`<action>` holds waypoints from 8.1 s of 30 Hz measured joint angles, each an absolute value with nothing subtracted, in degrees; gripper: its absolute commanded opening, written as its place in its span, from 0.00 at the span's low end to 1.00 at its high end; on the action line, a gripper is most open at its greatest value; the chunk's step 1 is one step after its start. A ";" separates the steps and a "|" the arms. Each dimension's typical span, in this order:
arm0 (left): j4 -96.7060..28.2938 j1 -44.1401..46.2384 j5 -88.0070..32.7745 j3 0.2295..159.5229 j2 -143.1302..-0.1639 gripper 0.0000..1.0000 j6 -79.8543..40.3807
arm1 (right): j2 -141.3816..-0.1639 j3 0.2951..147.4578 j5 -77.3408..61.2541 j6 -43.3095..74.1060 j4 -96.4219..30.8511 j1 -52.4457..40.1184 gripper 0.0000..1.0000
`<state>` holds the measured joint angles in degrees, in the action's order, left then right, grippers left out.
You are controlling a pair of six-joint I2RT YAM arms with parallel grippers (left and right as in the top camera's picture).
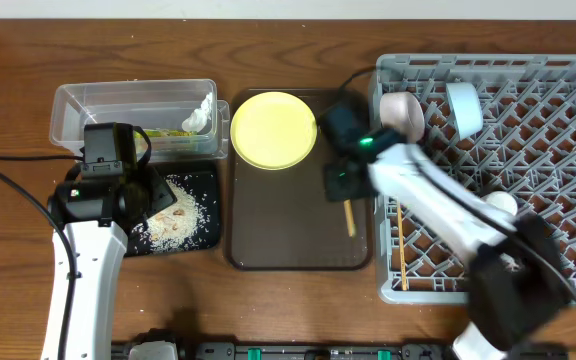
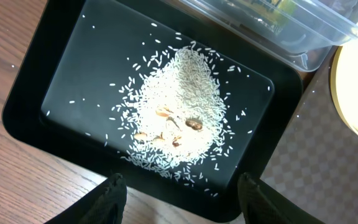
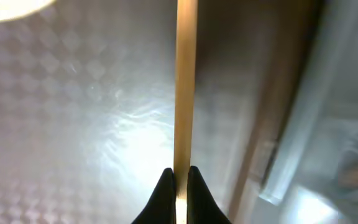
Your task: Sort waste into correct bins and load items into the dishwasher rack
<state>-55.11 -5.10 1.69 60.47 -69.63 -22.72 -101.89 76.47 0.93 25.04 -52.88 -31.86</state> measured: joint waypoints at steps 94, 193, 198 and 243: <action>-55.11 -5.10 1.69 60.47 -69.63 0.61 -22.72 | -106.96 74.06 2.83 13.87 -25.54 -27.05 0.01; -56.58 0.97 -3.92 47.27 -21.37 0.94 -10.72 | -39.38 49.58 -6.61 2.76 -56.64 2.52 0.99; -56.60 0.99 -3.92 47.27 -21.37 0.94 -10.70 | -39.38 49.43 -6.61 2.79 -58.00 2.52 0.99; -56.64 0.97 -3.95 47.20 -21.37 0.95 -10.72 | -0.95 0.36 -6.55 -3.27 -3.42 -1.21 0.99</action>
